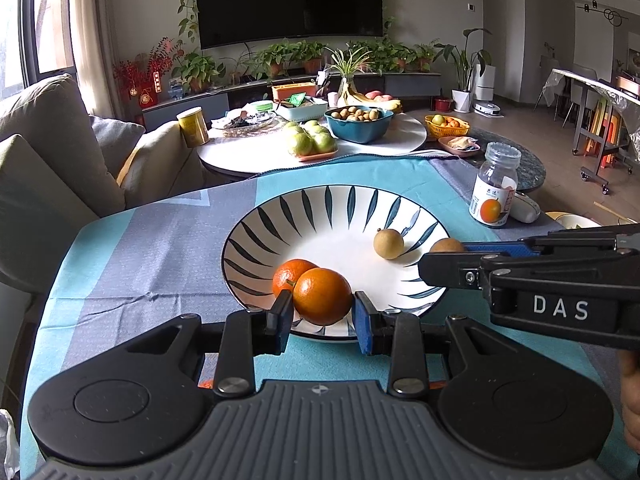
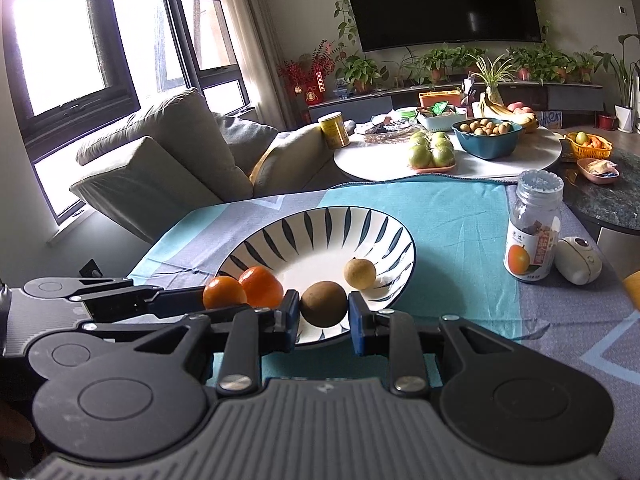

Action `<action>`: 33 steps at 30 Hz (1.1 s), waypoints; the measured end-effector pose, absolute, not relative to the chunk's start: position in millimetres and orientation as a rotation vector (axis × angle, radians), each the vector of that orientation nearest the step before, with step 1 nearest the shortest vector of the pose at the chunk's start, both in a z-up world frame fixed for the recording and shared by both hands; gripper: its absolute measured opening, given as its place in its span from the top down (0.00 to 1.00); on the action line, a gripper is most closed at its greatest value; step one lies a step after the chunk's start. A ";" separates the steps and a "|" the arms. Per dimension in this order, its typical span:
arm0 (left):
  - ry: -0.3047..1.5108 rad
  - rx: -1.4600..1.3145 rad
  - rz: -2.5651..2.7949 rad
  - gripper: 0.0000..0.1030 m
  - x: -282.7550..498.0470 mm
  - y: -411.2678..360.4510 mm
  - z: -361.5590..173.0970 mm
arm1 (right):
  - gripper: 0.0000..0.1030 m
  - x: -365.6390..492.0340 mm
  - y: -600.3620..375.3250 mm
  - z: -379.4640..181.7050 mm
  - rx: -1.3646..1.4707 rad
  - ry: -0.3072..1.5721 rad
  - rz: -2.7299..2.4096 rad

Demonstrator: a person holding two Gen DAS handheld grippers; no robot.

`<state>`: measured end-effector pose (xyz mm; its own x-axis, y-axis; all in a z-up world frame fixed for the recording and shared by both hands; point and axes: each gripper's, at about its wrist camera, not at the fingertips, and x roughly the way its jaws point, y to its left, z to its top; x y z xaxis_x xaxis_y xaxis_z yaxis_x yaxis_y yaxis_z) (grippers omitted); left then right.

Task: Organize fruits
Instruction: 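Carry the orange and kiwi into the striped bowl and open both tools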

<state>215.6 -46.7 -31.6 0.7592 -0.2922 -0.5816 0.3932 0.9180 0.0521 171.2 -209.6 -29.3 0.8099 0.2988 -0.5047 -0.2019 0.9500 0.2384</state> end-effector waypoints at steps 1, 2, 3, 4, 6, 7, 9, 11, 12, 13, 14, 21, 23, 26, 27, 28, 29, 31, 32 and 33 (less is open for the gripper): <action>0.605 0.177 -0.377 0.71 217.1 -47.5 -32.5 | 0.24 171.9 -209.4 -30.1 0.179 0.569 0.271; 0.608 0.178 -0.378 0.71 218.6 -48.6 -33.5 | 0.24 173.0 -210.0 -31.6 0.181 0.572 0.273; 0.610 0.179 -0.380 0.71 219.6 -49.4 -34.4 | 0.24 173.6 -210.1 -32.7 0.183 0.575 0.273; 0.613 0.181 -0.380 0.71 221.0 -50.1 -35.6 | 0.24 173.9 -211.1 -33.8 0.185 0.578 0.274; 0.620 0.178 -0.394 0.71 223.1 -50.7 -37.3 | 0.24 176.3 -212.5 -35.3 0.189 0.582 0.271; 0.627 0.168 -0.403 0.71 224.8 -50.1 -38.0 | 0.24 177.0 -213.2 -35.8 0.192 0.583 0.271; 0.635 0.157 -0.412 0.71 225.9 -50.2 -39.1 | 0.24 179.2 -215.2 -35.9 0.199 0.583 0.271; 0.629 0.158 -0.410 0.70 225.5 -51.0 -40.1 | 0.24 179.9 -215.6 -35.9 0.198 0.582 0.270; 0.626 0.161 -0.408 0.70 225.3 -51.2 -40.2 | 0.24 180.0 -215.7 -36.2 0.196 0.582 0.269; 0.622 0.163 -0.407 0.70 224.7 -51.2 -40.2 | 0.24 180.3 -215.5 -36.2 0.196 0.581 0.270; 0.617 0.163 -0.408 0.70 224.3 -51.0 -39.8 | 0.24 181.5 -215.6 -36.0 0.195 0.580 0.272; 0.614 0.147 -0.405 0.69 222.4 -47.2 -37.7 | 0.24 180.7 -215.8 -37.0 0.193 0.575 0.270; 0.611 0.143 -0.398 0.69 220.3 -44.5 -36.3 | 0.24 180.6 -215.9 -37.2 0.191 0.574 0.268; 0.604 0.129 -0.380 0.69 217.1 -38.4 -33.0 | 0.24 181.4 -215.3 -38.0 0.188 0.573 0.265; 0.599 0.124 -0.369 0.69 215.9 -36.2 -31.5 | 0.24 181.4 -215.2 -38.1 0.187 0.572 0.264; 0.596 0.120 -0.360 0.69 215.0 -34.2 -30.2 | 0.24 181.5 -214.5 -38.3 0.185 0.572 0.264; 0.592 0.115 -0.351 0.69 214.7 -31.9 -29.2 | 0.24 181.5 -213.7 -38.5 0.183 0.572 0.265; 0.587 0.107 -0.340 0.69 213.7 -27.8 -27.5 | 0.24 181.4 -211.7 -39.4 0.178 0.571 0.266; 0.587 0.104 -0.336 0.69 213.6 -26.3 -27.2 | 0.24 181.5 -211.0 -39.7 0.174 0.569 0.266; 0.589 0.099 -0.332 0.69 213.4 -24.7 -27.2 | 0.24 181.3 -209.9 -40.0 0.169 0.569 0.268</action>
